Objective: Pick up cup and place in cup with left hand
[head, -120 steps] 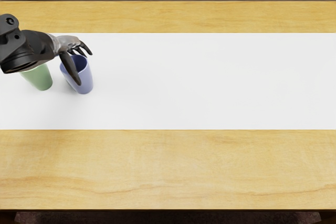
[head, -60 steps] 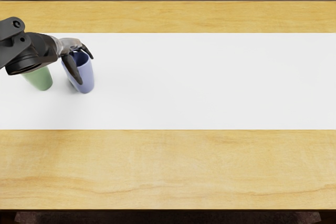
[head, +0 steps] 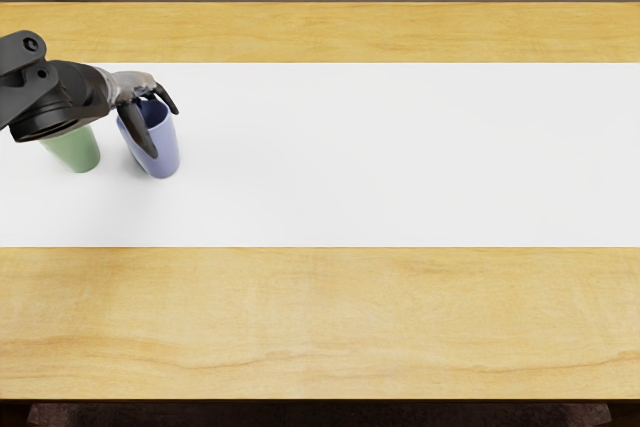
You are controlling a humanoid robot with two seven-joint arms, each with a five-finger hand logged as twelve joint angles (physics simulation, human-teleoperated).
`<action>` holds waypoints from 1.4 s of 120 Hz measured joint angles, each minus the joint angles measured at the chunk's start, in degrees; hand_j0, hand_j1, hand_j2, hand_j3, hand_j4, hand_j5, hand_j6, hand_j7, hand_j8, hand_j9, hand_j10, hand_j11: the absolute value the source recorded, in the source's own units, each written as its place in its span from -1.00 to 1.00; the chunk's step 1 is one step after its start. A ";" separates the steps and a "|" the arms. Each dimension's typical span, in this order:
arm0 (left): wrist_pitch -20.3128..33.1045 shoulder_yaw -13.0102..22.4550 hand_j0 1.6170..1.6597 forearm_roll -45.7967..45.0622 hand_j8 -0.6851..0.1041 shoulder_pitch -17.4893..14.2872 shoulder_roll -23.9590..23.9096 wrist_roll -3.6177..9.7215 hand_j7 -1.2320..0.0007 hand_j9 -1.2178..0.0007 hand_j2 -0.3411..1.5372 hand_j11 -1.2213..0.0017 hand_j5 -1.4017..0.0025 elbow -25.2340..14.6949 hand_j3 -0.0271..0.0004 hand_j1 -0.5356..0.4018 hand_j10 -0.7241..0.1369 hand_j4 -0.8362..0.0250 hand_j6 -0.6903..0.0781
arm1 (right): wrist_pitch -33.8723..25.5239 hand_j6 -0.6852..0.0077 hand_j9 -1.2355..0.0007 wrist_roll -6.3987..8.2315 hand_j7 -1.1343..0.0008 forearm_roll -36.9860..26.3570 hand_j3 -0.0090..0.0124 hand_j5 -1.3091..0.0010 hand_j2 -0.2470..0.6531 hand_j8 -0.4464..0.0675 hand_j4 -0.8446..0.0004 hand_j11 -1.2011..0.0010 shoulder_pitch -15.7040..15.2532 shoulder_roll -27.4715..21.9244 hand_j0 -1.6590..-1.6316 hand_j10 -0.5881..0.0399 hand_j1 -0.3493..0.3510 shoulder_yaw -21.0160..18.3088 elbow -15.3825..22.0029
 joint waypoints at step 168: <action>-5.53 -0.11 0.67 -2.31 0.11 -9.29 8.84 0.03 -0.03 0.00 -0.53 0.01 0.14 -0.54 0.97 -0.09 -0.16 -0.05 0.02 | 0.00 0.98 1.00 0.01 1.00 0.00 -0.16 1.00 -0.45 0.73 1.00 1.00 0.03 0.00 -0.93 0.87 -1.00 -0.05 0.00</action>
